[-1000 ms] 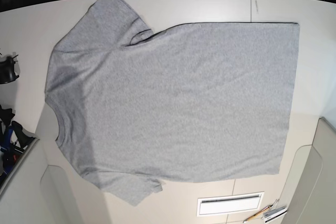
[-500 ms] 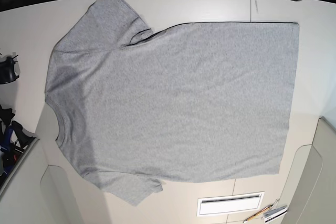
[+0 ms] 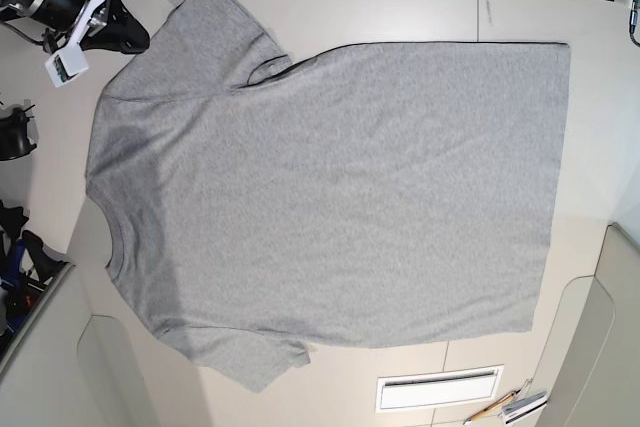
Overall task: Fold the T-shirt properly
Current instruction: 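Move both grippers down toward the shirt's shoulder corners, then grasp the shirt's side edge near each shoulder with both grippers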
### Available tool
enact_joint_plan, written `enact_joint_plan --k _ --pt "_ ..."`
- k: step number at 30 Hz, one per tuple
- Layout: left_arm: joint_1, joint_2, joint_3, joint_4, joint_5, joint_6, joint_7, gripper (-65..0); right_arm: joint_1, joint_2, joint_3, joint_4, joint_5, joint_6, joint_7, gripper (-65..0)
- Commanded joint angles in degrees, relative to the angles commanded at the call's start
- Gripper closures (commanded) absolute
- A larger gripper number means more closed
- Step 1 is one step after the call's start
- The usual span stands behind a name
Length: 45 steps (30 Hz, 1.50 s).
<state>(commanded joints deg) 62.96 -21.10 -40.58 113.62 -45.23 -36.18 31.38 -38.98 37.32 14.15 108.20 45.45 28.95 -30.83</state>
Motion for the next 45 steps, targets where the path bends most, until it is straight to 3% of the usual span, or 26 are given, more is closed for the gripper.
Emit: enact_joint_plan --k 2,3,6,8,10,14,16,21,24,29,33,43,45 --pt "-1.29 -0.04 0.0 0.0 0.09 1.03 0.31 -7.4 2.78 -1.7 0.42 -0.31 -0.61 -3.63 -3.67 -1.7" --pt "-2.03 -0.04 0.0 0.0 0.26 1.01 1.01 -14.4 4.11 -2.49 0.42 -0.81 -1.11 -5.49 -5.75 -7.3" --pt "-3.91 -0.07 0.0 0.0 0.26 1.03 1.9 -34.8 6.88 -4.11 0.42 -2.78 -3.52 -8.7 -11.26 -29.7" --pt "-5.05 -0.09 0.0 0.0 0.26 1.07 1.9 -37.6 7.04 -4.5 0.42 -3.37 -5.22 -12.07 -11.89 -39.3" --pt "-6.01 -0.24 0.0 0.0 0.33 2.01 1.9 -37.7 7.04 -5.27 0.42 -3.63 -7.13 -13.79 -13.2 -40.7" --pt "-8.02 -2.32 0.0 -0.2 0.68 7.06 1.95 -40.2 7.04 -8.2 0.42 -5.73 -6.86 -13.75 -13.55 -40.8" --pt "-9.35 -3.63 0.0 -0.63 0.94 7.72 1.95 -42.3 7.06 -9.64 0.42 -8.04 -6.32 -13.75 -13.55 -40.8" --pt "-13.35 -6.88 0.0 -5.11 0.44 7.98 2.01 -42.3 7.04 -13.42 0.39 -11.3 -4.28 -10.14 -13.79 -40.7" --pt "-16.48 -8.39 0.09 -9.81 -2.43 8.09 2.8 -42.3 7.06 -14.67 0.39 -11.3 -2.78 -7.98 -13.79 -40.7" --pt "-22.21 -11.23 0.17 -20.33 -7.56 8.07 5.29 -42.3 7.04 -15.8 0.35 -11.3 -2.8 -7.89 -13.81 -40.7" --pt "-25.24 -13.05 2.8 -27.39 -10.36 4.9 7.89 -42.3 7.06 -16.55 0.35 -11.3 -2.78 -7.72 -13.81 -40.7" --pt "-30.71 -13.51 13.99 -33.22 -8.7 4.59 8.98 -42.3 7.06 -16.55 0.35 -11.3 -2.78 -7.48 -14.01 -40.7" --pt "-30.71 -13.51 15.65 -33.22 -7.69 0.28 13.62 -42.2 7.06 -16.55 0.35 -11.3 -2.78 -7.48 -13.99 -40.7"
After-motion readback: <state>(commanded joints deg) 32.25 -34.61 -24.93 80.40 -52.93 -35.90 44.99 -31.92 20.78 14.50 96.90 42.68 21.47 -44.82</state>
